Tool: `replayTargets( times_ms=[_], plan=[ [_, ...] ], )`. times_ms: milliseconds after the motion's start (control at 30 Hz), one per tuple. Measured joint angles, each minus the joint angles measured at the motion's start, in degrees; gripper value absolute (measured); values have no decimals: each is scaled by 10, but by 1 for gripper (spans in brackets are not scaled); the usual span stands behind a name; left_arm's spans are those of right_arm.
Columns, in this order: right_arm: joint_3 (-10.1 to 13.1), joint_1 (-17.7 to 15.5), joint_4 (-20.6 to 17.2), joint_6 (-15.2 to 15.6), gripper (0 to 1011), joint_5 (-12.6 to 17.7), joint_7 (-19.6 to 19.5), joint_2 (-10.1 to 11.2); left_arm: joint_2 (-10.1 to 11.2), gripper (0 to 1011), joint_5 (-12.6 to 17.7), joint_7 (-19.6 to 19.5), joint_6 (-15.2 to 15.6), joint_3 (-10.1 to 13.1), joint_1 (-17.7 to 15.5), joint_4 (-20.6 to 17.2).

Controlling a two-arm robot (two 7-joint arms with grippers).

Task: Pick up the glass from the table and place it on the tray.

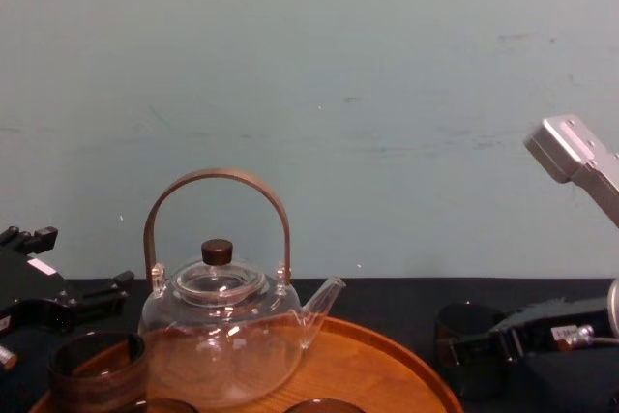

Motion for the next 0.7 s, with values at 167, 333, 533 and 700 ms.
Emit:
replayTargets(
  times_ms=[167,333,533,700],
  plan=[
    [0,0,0,0,1002,0,0,1,0,1001,0,0,0,0,0,0],
    [-1,0,-1,0,1002,0,0,1,0,1001,0,0,0,0,0,0],
    [-1,0,-1,0,902,1,0,1,0,1001,0,0,0,0,0,0],
    [-1,0,-2,0,901,2,0,2,0,1001,0,0,0,0,0,0]
  ],
)
